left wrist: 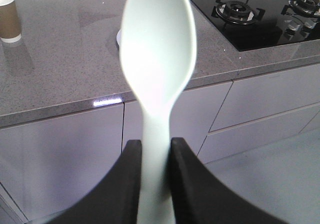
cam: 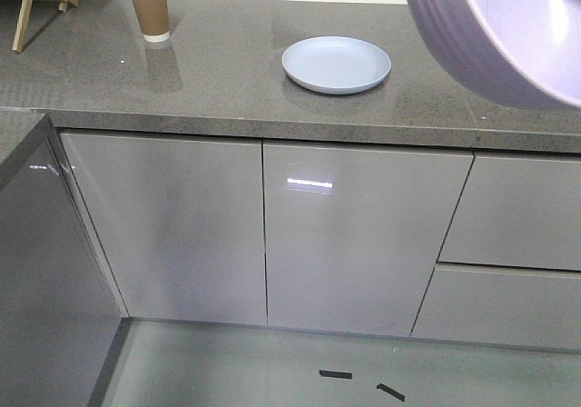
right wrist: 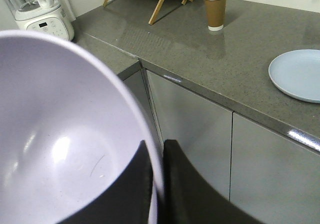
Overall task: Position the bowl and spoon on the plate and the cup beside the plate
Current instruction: 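Drive the base toward the pale blue plate holding bowl and spoon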
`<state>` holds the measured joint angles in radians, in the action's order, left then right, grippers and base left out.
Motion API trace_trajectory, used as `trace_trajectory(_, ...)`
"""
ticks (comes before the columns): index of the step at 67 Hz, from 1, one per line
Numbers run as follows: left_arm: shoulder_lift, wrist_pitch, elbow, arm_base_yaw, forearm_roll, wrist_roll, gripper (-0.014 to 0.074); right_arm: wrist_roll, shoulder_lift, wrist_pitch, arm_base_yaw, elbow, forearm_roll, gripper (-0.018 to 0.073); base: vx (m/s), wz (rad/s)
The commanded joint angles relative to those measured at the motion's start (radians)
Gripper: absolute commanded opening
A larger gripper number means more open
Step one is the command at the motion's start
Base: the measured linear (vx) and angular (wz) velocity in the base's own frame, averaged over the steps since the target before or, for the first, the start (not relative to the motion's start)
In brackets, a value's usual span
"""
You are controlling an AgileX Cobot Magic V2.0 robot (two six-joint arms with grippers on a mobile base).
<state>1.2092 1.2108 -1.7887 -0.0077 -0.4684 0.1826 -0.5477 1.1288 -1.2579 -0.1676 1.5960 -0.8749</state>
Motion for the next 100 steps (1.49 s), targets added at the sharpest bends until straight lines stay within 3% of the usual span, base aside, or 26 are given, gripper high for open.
trace_trajectory(1,-0.014,-0.064,-0.024,-0.007,-0.032,-0.001,-0.0007,0.002,-0.016,0.045,-0.005,0.026,-0.053,-0.0006,0.02,-0.04)
trace_trajectory(100,-0.014,-0.064,-0.024,-0.007,-0.032,-0.001,-0.0007,0.002,-0.016,0.045,-0.005,0.026,-0.053,-0.0006,0.03,-0.02)
